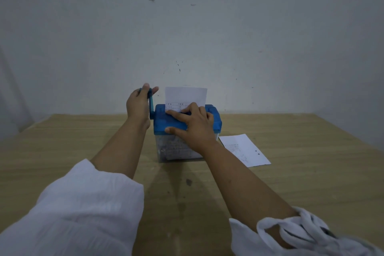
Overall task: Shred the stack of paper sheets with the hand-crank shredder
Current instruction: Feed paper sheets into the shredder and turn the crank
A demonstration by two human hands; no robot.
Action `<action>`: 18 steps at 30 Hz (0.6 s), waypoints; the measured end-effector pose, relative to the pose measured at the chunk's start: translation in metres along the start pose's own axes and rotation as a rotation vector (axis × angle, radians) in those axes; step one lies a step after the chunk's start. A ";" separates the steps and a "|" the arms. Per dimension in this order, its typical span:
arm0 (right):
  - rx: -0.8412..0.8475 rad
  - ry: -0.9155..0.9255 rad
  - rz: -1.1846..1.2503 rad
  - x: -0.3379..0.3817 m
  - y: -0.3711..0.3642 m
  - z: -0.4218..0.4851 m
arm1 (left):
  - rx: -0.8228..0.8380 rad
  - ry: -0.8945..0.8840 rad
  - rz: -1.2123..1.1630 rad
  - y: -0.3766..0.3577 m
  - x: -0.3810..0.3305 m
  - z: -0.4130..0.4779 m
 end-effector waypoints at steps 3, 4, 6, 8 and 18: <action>0.010 -0.028 -0.002 0.000 -0.001 0.005 | -0.028 -0.054 -0.032 0.000 -0.007 -0.009; 0.000 -0.037 -0.018 0.000 -0.001 0.006 | -0.041 -0.079 -0.032 0.002 -0.007 -0.015; -0.025 -0.042 -0.042 0.001 -0.002 0.008 | -0.047 -0.124 -0.038 0.008 -0.006 -0.026; -0.035 -0.035 -0.046 0.001 -0.002 0.009 | -0.031 -0.155 -0.077 0.015 -0.005 -0.033; -0.080 -0.006 -0.026 0.000 -0.003 0.006 | -0.245 -0.172 -0.066 0.035 0.014 -0.070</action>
Point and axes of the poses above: each hand's wrist, its own z-axis towards the middle knuckle, its own y-axis out of the back of the hand, x = y × z, the point moved 6 cm from there along z, towards the middle knuckle, and after that the axes turned 15 degrees about -y, right-handed, at the moved point
